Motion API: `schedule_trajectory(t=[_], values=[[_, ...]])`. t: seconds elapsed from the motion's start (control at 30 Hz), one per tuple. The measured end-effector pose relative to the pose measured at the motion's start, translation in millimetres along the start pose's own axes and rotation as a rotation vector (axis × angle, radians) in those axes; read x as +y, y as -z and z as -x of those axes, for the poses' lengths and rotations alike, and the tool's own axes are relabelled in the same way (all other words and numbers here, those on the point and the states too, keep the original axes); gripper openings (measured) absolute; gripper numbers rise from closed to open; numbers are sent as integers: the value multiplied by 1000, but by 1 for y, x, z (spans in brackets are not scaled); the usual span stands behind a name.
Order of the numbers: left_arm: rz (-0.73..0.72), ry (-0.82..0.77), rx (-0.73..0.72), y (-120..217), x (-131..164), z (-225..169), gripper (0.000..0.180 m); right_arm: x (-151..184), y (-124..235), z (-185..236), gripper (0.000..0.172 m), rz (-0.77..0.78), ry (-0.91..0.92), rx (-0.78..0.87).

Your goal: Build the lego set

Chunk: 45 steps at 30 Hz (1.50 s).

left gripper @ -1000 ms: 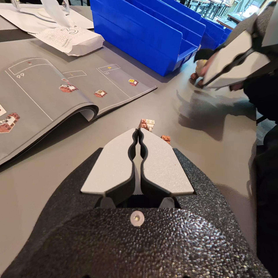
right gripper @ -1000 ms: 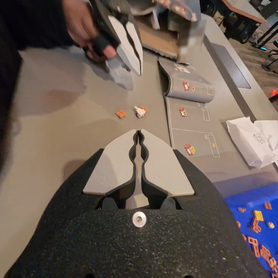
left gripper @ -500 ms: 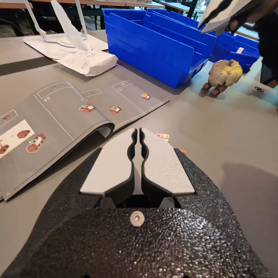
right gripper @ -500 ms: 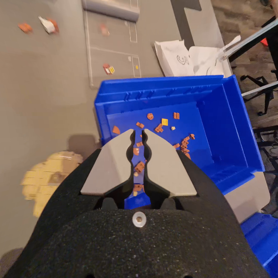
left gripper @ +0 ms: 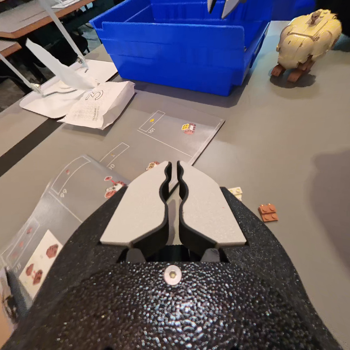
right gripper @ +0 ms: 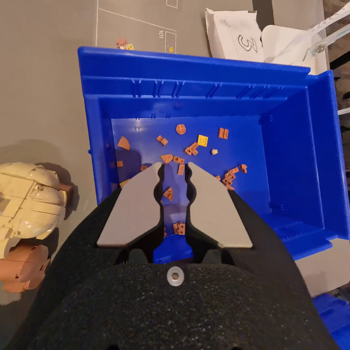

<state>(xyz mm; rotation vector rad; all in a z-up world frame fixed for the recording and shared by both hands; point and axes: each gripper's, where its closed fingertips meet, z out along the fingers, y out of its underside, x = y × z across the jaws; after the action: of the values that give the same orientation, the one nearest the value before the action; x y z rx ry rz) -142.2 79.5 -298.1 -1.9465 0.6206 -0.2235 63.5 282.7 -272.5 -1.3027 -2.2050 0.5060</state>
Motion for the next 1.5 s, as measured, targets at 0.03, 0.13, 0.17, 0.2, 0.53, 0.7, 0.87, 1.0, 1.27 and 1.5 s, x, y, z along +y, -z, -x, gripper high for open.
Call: schedule_trajectory(t=[0.03,0.13,0.17,0.2,0.53,0.7,0.87,1.0,1.27,1.5], values=[[-15,3,3,-4,0,1,4,2,1,1,20,-6,-6,-2],[-38,57,27,-9,5,-1,4,6,1,2,20,-9,-11,-5],[-38,56,21,-7,5,-1,5,6,1,3,20,-7,-4,-4],[-52,45,8,-5,4,-1,5,6,1,3,20,-1,-2,-6],[20,-8,-35,-2,17,-3,5,12,3,-3,20,58,-20,24],[74,-76,-40,-7,22,-9,6,17,0,2,20,75,-5,4],[85,-91,-41,-8,23,-11,6,16,2,4,20,58,18,-2],[84,-90,-42,-8,23,-11,6,16,2,4,19,55,14,-1],[94,-88,-42,-9,24,-10,6,14,1,1,18,54,7,3],[74,-50,-42,-7,22,-7,6,-11,42,-18,18,-36,-69,126]])
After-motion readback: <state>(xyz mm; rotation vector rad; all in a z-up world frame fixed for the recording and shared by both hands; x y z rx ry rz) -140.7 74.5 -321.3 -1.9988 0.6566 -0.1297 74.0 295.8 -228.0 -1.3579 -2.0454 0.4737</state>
